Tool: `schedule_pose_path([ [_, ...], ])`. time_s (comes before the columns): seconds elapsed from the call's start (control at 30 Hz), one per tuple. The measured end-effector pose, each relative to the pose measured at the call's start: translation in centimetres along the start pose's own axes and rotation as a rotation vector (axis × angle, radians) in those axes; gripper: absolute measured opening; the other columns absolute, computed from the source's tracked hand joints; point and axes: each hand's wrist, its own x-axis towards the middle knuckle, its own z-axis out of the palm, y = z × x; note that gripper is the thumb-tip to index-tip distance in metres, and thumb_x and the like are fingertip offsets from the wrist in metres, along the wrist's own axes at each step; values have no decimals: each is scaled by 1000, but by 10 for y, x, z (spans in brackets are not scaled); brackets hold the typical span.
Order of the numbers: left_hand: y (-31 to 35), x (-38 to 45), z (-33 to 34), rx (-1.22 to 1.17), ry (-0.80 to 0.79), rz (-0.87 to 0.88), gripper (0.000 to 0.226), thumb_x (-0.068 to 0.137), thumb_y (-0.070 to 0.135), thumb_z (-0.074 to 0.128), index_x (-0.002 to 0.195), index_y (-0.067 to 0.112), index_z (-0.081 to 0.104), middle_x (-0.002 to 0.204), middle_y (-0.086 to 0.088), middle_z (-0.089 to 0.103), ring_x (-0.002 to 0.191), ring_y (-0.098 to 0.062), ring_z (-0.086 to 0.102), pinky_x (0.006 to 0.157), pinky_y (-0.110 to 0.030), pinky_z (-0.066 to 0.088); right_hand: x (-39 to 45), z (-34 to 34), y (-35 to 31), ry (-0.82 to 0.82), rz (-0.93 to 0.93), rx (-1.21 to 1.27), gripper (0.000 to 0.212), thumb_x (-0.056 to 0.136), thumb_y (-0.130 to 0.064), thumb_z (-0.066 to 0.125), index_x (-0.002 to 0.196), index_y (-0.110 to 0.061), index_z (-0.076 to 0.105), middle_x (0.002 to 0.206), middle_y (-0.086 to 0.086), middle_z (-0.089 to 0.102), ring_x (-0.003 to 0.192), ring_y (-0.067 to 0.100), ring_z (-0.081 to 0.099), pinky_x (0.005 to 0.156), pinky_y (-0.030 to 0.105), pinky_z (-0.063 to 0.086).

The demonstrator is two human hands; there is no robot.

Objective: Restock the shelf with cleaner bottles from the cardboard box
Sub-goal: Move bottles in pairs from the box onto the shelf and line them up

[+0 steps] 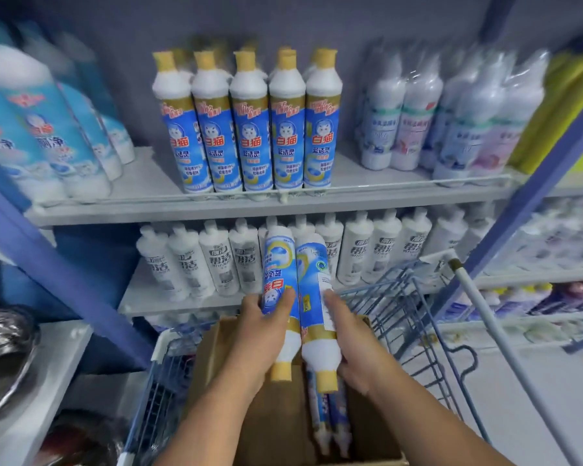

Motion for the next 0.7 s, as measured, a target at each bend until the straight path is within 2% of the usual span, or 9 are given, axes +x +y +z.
schedule_pose_path([
  [0.1,19,-3,1,-87,-19,23,35,89,45,70,109,20,54,94,-1,72,80,-16,73,68,-34,59,-13,9,-26,-40,-106,-99,35,101,-31,53,127,-8,63,113,16,74,96,27,73,79,36,57],
  [0.27,53,-5,-1,-94,-70,134,43,83,47,75,112,20,59,97,-3,75,85,-18,75,78,-41,61,-23,24,-66,-29,-195,-164,30,99,-29,57,120,-9,67,109,16,75,94,29,73,87,43,55],
  [0.33,65,-6,-2,-102,-97,153,54,76,56,77,112,20,61,99,-4,76,89,-21,74,85,-49,59,-26,28,-79,-50,-218,-160,29,100,-26,55,119,-8,67,109,17,75,95,30,72,90,46,55],
  [0.4,74,-5,-3,-117,-123,162,64,66,63,76,112,21,64,100,-3,76,92,-22,74,88,-53,57,-27,30,-88,-53,-241,-155,28,99,-23,55,120,-6,66,109,17,75,92,29,72,86,44,55],
  [0.47,81,-4,-3,-147,-143,175,61,72,58,75,119,21,64,103,-2,76,94,-21,74,90,-52,57,-28,31,-96,-55,-252,-137,29,97,-20,57,120,-5,65,108,18,75,86,27,71,80,42,56],
  [0.53,87,0,-2,-167,-157,194,57,81,51,74,131,32,54,109,3,73,95,-17,73,92,-48,57,-28,31,-104,-70,-263,-144,29,97,-20,58,120,-4,64,105,18,74,83,26,70,80,44,55],
  [0.6,93,5,-2,-173,-161,232,44,88,43,71,127,48,50,108,3,73,94,-17,73,90,-47,57,-27,32,-112,-77,-282,-180,27,97,-23,59,118,-6,64,102,17,75,80,25,70,77,45,56],
  [0.7,108,11,-4,-161,-204,226,24,93,42,65,112,57,61,115,6,73,101,-17,72,93,-47,56,-24,35,-123,-94,-275,-216,34,97,-33,61,122,-10,64,108,16,74,81,26,70,63,37,57],
])
